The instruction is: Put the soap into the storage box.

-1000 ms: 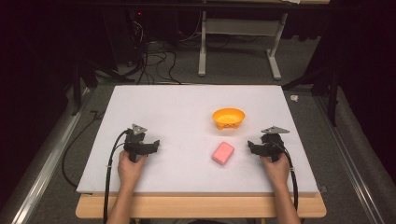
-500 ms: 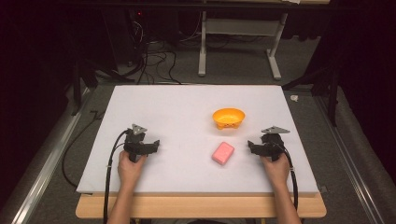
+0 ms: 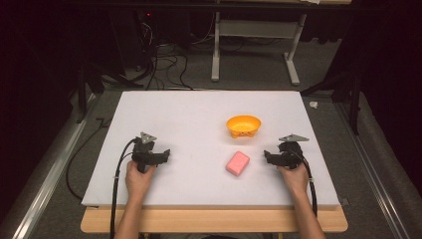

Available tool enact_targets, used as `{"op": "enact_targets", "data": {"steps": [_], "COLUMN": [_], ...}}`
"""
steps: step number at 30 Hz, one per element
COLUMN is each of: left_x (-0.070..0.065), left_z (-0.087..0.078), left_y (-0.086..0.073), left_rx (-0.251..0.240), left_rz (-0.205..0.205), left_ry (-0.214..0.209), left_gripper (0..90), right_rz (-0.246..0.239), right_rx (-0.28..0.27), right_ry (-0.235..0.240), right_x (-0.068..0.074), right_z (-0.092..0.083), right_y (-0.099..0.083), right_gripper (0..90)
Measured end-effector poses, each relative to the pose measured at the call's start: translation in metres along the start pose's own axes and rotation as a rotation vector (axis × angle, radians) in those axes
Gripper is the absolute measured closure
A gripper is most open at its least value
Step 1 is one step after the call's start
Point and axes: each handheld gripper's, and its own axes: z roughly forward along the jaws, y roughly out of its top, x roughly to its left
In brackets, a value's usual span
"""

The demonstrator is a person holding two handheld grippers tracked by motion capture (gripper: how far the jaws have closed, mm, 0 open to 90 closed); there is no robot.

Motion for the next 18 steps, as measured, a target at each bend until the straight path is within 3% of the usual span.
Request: {"op": "enact_targets", "data": {"steps": [10,18], "left_x": [0.0,0.0], "left_z": [0.0,0.0], "left_y": [0.0,0.0], "left_rx": [0.002,0.002], "left_rz": [0.002,0.002], "left_ry": [0.0,0.0], "left_gripper": [19.8,19.8], "right_rz": [0.006,0.015], "right_rx": [-0.006,-0.036], "right_ry": [0.047,0.101], "right_x": [0.0,-0.001], "right_z": [-0.008,-0.024], "right_y": [-0.002,-0.008], "right_gripper": [17.9,16.2]}}
